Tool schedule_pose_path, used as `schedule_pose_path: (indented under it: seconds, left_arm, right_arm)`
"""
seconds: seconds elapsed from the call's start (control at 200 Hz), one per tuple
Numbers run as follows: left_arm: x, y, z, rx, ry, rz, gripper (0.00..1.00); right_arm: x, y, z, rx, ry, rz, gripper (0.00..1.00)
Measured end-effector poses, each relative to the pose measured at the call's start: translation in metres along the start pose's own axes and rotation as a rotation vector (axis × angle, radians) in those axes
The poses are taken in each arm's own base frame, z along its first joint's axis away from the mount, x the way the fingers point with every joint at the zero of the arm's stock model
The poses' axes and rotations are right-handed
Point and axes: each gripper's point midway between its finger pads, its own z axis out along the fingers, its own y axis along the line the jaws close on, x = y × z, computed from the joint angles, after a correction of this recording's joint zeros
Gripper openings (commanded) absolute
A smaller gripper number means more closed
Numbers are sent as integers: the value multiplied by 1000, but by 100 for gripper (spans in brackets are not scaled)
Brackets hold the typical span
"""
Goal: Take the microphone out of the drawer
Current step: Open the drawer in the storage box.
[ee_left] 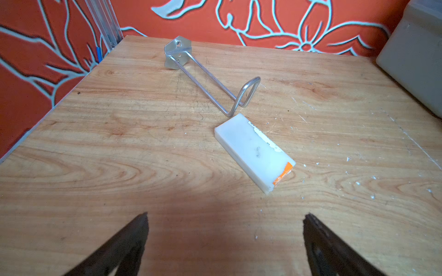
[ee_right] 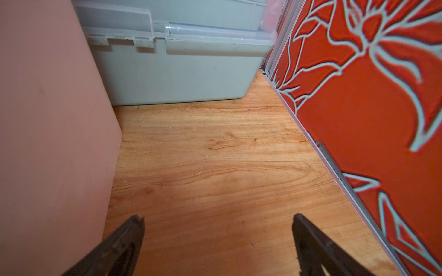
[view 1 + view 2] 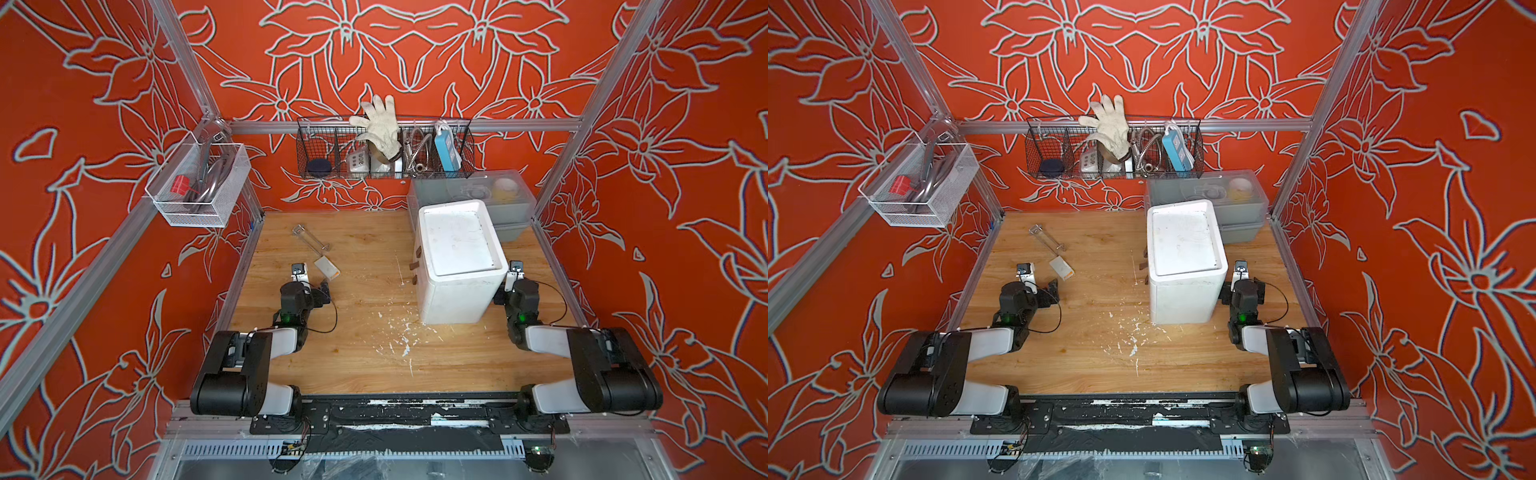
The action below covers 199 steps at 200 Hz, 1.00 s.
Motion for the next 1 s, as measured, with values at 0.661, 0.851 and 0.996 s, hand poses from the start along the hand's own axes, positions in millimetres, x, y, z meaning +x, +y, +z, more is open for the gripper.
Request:
schedule_pose_path:
  seconds: [0.661, 0.851, 0.996]
  left_arm:
    - [0, 0, 0, 0, 0, 0, 100]
    - [2, 4, -1, -44, 53, 6, 100]
    - [-57, 5, -8, -88, 15, -34, 99]
  right_arm:
    - [2, -2, 0, 3, 7, 0, 100]
    - [-3, -9, -5, 37, -4, 11, 100]
    - [-9, -15, -14, 77, -27, 13, 100]
